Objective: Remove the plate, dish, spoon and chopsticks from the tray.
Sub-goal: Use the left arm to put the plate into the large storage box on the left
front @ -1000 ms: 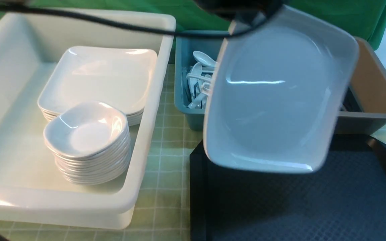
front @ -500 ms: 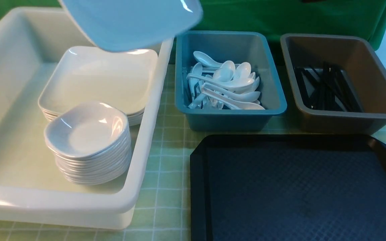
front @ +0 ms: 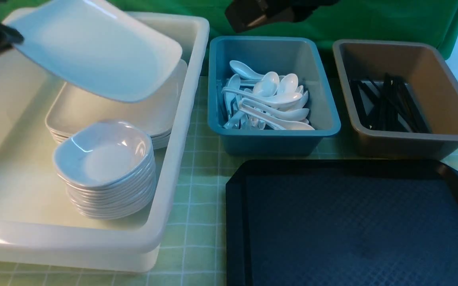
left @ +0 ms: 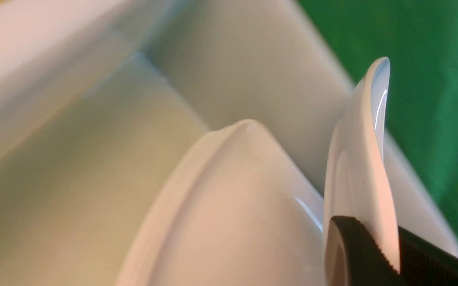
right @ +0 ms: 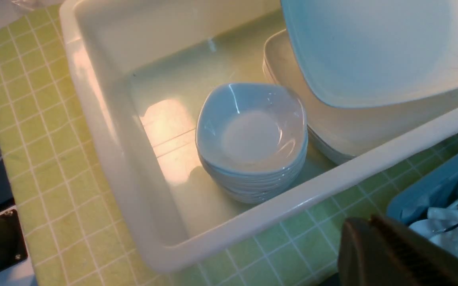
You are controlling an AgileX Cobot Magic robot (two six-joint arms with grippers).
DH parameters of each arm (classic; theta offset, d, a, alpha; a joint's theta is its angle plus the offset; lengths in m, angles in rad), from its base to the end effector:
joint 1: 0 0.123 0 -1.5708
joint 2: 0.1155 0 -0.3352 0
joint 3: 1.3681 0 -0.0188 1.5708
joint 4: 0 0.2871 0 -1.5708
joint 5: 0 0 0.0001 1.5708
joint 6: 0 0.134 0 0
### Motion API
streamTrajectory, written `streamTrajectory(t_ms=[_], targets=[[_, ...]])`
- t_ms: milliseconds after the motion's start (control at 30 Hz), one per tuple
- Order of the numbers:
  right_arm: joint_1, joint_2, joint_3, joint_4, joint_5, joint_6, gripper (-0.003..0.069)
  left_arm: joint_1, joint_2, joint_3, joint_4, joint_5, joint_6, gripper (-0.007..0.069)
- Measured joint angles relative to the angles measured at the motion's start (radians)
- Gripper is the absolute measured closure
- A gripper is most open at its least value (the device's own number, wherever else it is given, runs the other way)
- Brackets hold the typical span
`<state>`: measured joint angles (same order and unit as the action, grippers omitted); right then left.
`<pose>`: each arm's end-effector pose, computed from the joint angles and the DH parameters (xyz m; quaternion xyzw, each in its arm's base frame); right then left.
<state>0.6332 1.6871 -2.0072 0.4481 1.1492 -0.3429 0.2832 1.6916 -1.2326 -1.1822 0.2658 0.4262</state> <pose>0.3130 0.2954 0.5007 -0.4171 0.7890 0.2766 0.3564 0.4588 0.0995 0.3027 -0.3603 0.7693 -0.2197 0.4797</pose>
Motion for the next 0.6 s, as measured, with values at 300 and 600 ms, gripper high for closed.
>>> streamTrajectory(t_ms=[300,600], targets=[[0.003,0.022,-0.002,0.0,-0.016,0.022,0.0652,-0.047,0.069,0.025,-0.062,-0.091,0.029,0.0614],[0.003,0.035,-0.002,0.001,-0.015,0.034,0.0652,-0.066,0.131,0.024,-0.054,-0.085,0.023,0.06]])
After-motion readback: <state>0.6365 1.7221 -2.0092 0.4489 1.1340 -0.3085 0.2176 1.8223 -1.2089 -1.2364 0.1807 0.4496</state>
